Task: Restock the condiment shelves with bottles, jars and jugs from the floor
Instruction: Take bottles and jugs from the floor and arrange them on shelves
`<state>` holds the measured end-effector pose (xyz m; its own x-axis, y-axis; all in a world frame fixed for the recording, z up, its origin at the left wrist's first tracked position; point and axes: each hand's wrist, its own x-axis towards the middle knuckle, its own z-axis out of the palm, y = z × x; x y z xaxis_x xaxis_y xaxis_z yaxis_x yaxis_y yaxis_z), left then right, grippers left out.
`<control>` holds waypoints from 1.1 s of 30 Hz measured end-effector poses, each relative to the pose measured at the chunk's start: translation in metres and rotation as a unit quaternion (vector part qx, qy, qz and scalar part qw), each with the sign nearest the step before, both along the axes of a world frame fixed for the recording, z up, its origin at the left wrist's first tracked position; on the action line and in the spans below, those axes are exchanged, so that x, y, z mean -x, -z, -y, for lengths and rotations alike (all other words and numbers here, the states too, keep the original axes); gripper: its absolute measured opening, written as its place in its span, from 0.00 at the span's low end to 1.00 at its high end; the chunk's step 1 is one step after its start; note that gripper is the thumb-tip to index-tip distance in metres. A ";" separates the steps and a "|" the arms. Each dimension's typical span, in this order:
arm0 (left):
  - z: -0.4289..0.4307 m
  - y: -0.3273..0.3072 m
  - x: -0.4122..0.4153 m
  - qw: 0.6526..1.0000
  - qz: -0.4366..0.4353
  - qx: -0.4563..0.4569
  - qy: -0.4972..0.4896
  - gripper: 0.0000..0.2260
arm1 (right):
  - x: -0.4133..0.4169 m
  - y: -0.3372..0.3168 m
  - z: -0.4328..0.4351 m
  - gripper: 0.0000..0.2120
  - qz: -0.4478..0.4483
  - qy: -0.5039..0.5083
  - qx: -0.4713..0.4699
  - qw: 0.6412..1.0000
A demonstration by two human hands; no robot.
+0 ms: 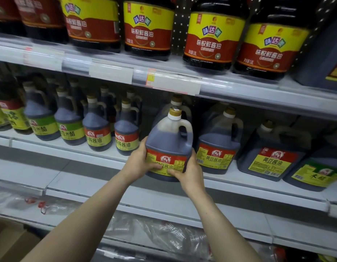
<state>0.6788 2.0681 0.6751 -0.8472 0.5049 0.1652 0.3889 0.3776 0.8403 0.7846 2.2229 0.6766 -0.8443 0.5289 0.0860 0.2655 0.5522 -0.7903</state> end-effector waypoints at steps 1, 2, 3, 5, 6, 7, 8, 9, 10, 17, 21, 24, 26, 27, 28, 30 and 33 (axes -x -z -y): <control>0.000 -0.001 0.001 1.000 -0.001 0.004 0.000 0.47 | 0.001 0.000 0.000 0.49 0.005 0.003 0.002 1.000; -0.001 -0.002 0.003 1.000 -0.002 0.008 -0.001 0.47 | 0.003 0.001 -0.001 0.49 0.010 0.006 0.002 1.000; -0.001 -0.003 0.004 1.000 -0.002 0.011 0.000 0.47 | 0.004 0.000 -0.001 0.48 0.013 0.008 0.000 1.000; -0.002 -0.005 0.007 1.000 0.001 0.022 0.001 0.46 | 0.008 0.000 -0.001 0.48 0.019 0.014 0.001 1.000; -0.003 -0.006 0.009 1.000 0.002 0.029 0.000 0.46 | 0.009 0.000 -0.001 0.47 0.021 0.015 0.004 1.000; -0.004 -0.007 0.011 0.999 0.001 0.035 -0.002 0.45 | 0.011 0.000 -0.001 0.47 0.024 0.014 0.005 1.000; -0.005 -0.007 0.012 0.999 0.000 0.039 -0.005 0.45 | 0.012 0.000 -0.002 0.47 0.026 0.013 0.006 1.000; -0.006 -0.007 0.013 0.999 0.000 0.040 -0.009 0.45 | 0.014 -0.001 -0.003 0.47 0.029 0.012 0.005 1.000; -0.007 -0.007 0.014 0.999 0.000 0.041 -0.013 0.45 | 0.017 -0.001 -0.004 0.47 0.032 0.011 0.005 0.999; -0.017 -0.009 0.023 0.998 0.002 0.059 -0.026 0.46 | 0.028 -0.002 -0.014 0.49 0.036 0.005 0.008 0.999; -0.021 -0.008 0.029 0.998 0.002 0.065 -0.027 0.45 | 0.036 -0.001 -0.018 0.48 0.035 0.003 0.012 0.999; -0.025 -0.007 0.036 0.997 -0.007 0.073 -0.037 0.44 | 0.043 0.000 -0.021 0.47 0.039 0.006 0.009 0.999; -0.027 -0.007 0.040 0.996 -0.005 0.082 -0.038 0.43 | 0.047 0.000 -0.023 0.47 0.043 0.010 0.007 0.999; -0.029 -0.007 0.043 0.996 -0.003 0.086 -0.040 0.42 | 0.049 0.001 -0.024 0.47 0.044 0.011 0.009 0.999; -0.030 -0.006 0.045 0.995 -0.001 0.089 -0.042 0.41 | 0.052 0.001 -0.025 0.46 0.044 0.012 0.012 0.999; -0.032 -0.006 0.048 0.995 0.002 0.092 -0.049 0.40 | 0.056 0.001 -0.027 0.46 0.045 0.014 0.014 0.999; -0.035 -0.004 0.052 0.994 0.002 0.094 -0.052 0.39 | 0.061 0.002 -0.031 0.45 0.050 0.016 0.012 0.999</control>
